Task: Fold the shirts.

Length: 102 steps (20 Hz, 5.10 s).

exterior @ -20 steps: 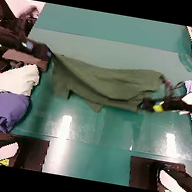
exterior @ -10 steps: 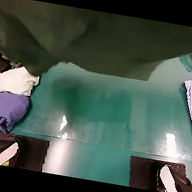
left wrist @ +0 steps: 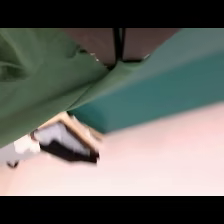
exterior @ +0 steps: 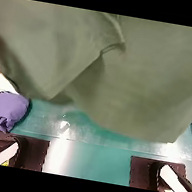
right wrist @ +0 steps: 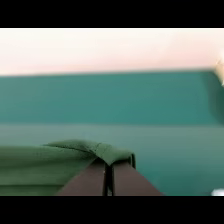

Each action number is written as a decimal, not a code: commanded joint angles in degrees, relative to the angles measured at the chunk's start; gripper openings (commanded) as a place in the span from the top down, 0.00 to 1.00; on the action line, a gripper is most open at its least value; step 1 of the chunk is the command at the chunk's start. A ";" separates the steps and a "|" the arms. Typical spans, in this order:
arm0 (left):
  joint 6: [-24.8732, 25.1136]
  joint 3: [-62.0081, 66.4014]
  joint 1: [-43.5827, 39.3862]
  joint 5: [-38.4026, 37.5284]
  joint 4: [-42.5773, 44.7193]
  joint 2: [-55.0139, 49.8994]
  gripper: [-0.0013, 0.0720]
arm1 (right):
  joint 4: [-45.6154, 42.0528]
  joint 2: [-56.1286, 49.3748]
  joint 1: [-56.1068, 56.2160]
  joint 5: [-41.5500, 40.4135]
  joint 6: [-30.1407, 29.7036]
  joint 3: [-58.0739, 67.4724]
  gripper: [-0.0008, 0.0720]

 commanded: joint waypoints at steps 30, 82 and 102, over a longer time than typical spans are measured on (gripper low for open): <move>6.88 -64.48 12.98 0.94 6.99 -16.24 0.30 | -5.49 -10.80 9.57 2.21 -5.16 -41.42 0.57; 4.15 2.29 5.62 2.97 1.90 5.33 0.95 | -9.33 12.39 8.33 -8.90 -3.87 -10.97 0.97; -1.81 -17.11 5.62 1.25 0.90 -22.51 0.95 | -18.80 -26.29 13.38 4.24 0.57 -5.62 0.97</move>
